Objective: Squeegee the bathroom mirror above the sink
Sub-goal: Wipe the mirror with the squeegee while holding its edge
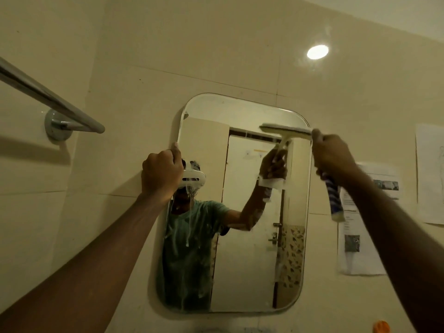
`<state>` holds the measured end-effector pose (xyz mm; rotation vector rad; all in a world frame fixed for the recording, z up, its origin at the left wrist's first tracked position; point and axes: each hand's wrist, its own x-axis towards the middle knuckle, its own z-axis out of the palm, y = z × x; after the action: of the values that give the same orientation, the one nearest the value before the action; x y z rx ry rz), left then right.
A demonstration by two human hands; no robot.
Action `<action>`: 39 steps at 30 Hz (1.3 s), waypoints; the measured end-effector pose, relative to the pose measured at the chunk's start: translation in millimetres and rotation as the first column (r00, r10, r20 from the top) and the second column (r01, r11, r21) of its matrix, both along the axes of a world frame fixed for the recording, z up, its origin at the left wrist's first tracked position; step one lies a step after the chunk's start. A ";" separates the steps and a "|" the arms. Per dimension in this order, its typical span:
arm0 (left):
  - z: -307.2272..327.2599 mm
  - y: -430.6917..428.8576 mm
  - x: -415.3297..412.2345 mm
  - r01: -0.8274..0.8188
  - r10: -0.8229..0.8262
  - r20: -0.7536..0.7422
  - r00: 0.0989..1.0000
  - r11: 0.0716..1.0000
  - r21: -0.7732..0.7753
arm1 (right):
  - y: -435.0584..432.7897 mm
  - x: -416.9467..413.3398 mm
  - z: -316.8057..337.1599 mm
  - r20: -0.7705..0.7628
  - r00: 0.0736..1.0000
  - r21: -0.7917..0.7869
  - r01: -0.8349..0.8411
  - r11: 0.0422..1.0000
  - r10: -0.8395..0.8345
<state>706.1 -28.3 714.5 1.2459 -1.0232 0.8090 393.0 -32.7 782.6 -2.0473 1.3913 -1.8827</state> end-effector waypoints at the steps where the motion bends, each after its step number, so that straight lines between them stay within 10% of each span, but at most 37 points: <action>1: -0.8 -0.6 0.1 -0.009 0.009 0.004 1.000 1.000 -0.008 | -2.2 0.2 11.1 0.005 1.000 -0.011 0.000 1.000 0.000; 13: -2.9 -3.2 2.4 -0.015 0.017 0.045 0.999 0.999 -0.047 | -15.7 20.3 -160.2 0.004 0.999 0.032 -0.036 0.999 0.036; 24: -11.8 -3.1 4.4 0.051 -0.050 0.014 0.999 0.998 -0.028 | -21.5 6.4 -16.4 -0.006 1.000 -0.093 -0.018 0.996 0.018; 34: -35.9 -1.9 0.8 0.031 -0.031 -0.044 0.999 1.000 0.004 | -18.7 7.7 -214.8 -0.003 0.999 0.099 -0.034 0.995 0.034; 39: -55.0 1.5 -4.6 0.020 -0.020 -0.067 0.998 1.000 -0.011 | -1.8 0.5 -199.5 -0.002 0.996 0.166 -0.090 0.982 0.091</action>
<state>701.5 -26.8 659.5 1.2439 -0.9748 0.7515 393.5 -34.4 583.1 -2.0068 1.3802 -1.6641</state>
